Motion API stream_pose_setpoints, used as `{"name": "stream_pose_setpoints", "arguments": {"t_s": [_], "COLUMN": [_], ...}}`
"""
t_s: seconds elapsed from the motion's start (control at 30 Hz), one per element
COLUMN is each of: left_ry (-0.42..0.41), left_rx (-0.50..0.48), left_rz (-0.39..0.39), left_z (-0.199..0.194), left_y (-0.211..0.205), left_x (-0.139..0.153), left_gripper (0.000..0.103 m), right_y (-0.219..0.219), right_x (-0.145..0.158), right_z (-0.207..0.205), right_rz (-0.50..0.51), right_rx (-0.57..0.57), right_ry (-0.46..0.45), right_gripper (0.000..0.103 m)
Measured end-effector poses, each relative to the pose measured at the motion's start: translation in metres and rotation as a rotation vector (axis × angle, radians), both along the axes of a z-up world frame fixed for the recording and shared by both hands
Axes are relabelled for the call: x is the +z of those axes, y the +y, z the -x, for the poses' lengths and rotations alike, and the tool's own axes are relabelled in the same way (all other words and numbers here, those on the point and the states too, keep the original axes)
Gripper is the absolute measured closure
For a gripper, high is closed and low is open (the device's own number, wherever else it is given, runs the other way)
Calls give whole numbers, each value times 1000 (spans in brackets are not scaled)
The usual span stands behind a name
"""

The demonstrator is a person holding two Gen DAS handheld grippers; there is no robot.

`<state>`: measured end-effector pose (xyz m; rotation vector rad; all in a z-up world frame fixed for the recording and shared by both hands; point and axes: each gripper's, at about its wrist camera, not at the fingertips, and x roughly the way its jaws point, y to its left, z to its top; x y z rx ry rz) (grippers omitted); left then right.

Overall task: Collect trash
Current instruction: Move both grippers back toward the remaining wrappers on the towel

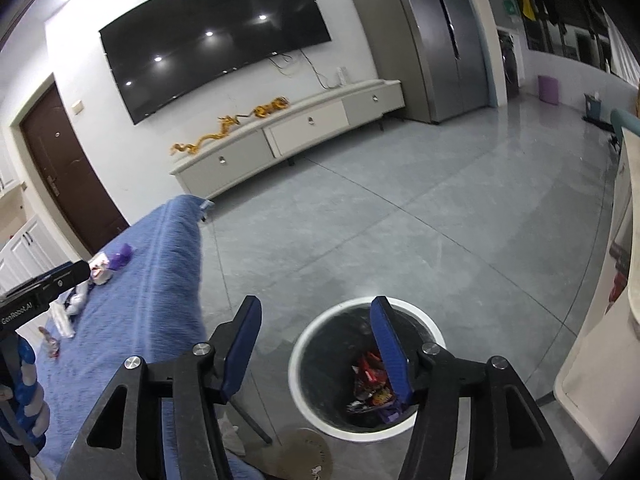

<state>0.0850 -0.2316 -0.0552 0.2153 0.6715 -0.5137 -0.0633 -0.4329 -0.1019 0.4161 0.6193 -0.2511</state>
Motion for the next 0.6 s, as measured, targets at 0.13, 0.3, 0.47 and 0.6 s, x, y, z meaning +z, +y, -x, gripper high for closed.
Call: {"name": "stream_pose_setpoints", "arguments": {"t_s": [0.13,0.3,0.47,0.6], "left_ry": [-36,-88,-114,-125], "left_rx": [70,140,195,229], "left_rz": [39,73,96,106], "left_z": [2,8,13,12], "left_y": [40,84,123,148], "left_x": [14,28,33,35], "left_gripper": [49,48,47,46], "right_y": [19,47,73,92], "right_x": [18,39,58,74], "right_z": [-2,-12,-21,-22], "right_rz": [36,68,96,144], "right_rx": [18,52,73,55], "right_ry": [-16,-40,-70,-93], "right_gripper": [45,40,32,22]}}
